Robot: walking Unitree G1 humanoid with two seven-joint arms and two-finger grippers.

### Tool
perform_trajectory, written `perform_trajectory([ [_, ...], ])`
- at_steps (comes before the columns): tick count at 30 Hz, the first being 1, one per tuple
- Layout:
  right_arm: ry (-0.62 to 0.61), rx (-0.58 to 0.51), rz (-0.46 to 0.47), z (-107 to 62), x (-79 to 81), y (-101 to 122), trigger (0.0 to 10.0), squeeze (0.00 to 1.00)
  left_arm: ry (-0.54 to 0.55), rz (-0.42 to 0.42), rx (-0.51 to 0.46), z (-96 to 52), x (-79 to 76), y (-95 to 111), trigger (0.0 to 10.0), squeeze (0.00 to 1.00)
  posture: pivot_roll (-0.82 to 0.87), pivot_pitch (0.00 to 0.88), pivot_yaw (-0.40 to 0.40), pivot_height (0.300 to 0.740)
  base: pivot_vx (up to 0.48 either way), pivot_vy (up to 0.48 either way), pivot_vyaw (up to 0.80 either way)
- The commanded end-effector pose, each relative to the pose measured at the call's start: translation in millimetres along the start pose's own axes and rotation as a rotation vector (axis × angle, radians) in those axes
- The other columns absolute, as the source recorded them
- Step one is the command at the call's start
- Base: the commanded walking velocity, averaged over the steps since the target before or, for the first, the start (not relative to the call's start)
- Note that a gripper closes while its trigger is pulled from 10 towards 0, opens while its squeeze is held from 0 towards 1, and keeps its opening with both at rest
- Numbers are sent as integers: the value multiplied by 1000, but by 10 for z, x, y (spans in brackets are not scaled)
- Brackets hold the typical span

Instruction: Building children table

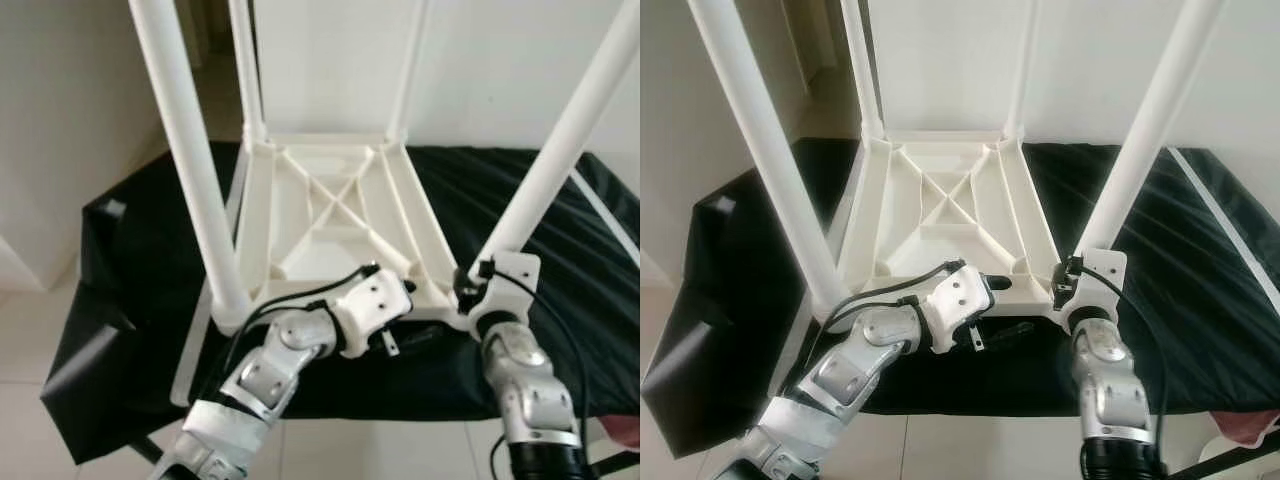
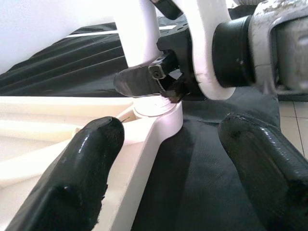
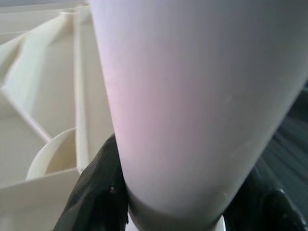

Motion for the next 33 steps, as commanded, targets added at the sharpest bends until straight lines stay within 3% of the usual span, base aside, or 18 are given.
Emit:
perform_trajectory([
  [1, -100, 113, 40, -28, -71, -252, 10000, 0, -22, 3, 25, 0, -37, -63, 10000, 0, 5, 0, -18, 740, 0, 0, 0],
  [6, -115, 143, 87, -55, 101, -264, 10000, 0, -27, 1, 27, -2, -62, -76, 10000, 0, 11, 0, -21, 740, 0, 0, 0],
  [14, -104, 104, 81, -57, 102, -184, 10000, 0, -23, -4, 32, -15, -62, -93, 10000, 0, 19, 0, -28, 740, 0, 0, 0],
  [22, -36, 13, 143, -106, 247, 15, 10000, 0, -16, -25, 35, -30, -80, -119, 10000, 0, 14, 0, -29, 740, 0, 0, 0],
  [23, -35, 9, 142, -111, 241, 18, 10000, 318, -16, -27, 35, -30, -82, -121, 10000, 0, 14, 0, -29, 740, 0, 0, 0],
  [24, -35, 8, 141, -114, 236, 17, 10000, 318, -15, -27, 35, -29, -83, -122, 10000, 0, 14, 0, -29, 740, 0, 0, 0],
  [25, -44, 9, 130, -117, 214, 8, 10000, 557, -15, -29, 35, -29, -84, -122, 10000, 0, 14, 0, -29, 740, 0, 0, 0],
  [27, -46, 9, 129, -117, 210, 7, 10000, 557, -15, -29, 35, -29, -84, -122, 10000, 0, 14, 0, -29, 740, 0, 0, 0],
  [28, -47, -1, 125, -120, 192, 18, 10000, 1000, -14, -32, 34, -28, -85, -123, 10000, 0, 13, 0, -34, 740, 0, 0, 0],
  [33, -2, -45, 121, -170, 160, 35, 10000, 1000, -12, -33, 32, -17, -94, -129, 10000, 0, 9, 0, -36, 740, 0, 0, 0],
])
Point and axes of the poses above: a point about 5 cm out from each wrist's last joint towards the gripper, its own z axis pointing out of the wrist towards the gripper, its own y axis along the axis of the wrist's last joint, x = y × z, the point moved 6 cm from there along z, pointing out of the wrist towards the gripper, and after that the axes turned 15 degrees about -z, right-handed, at the moved point
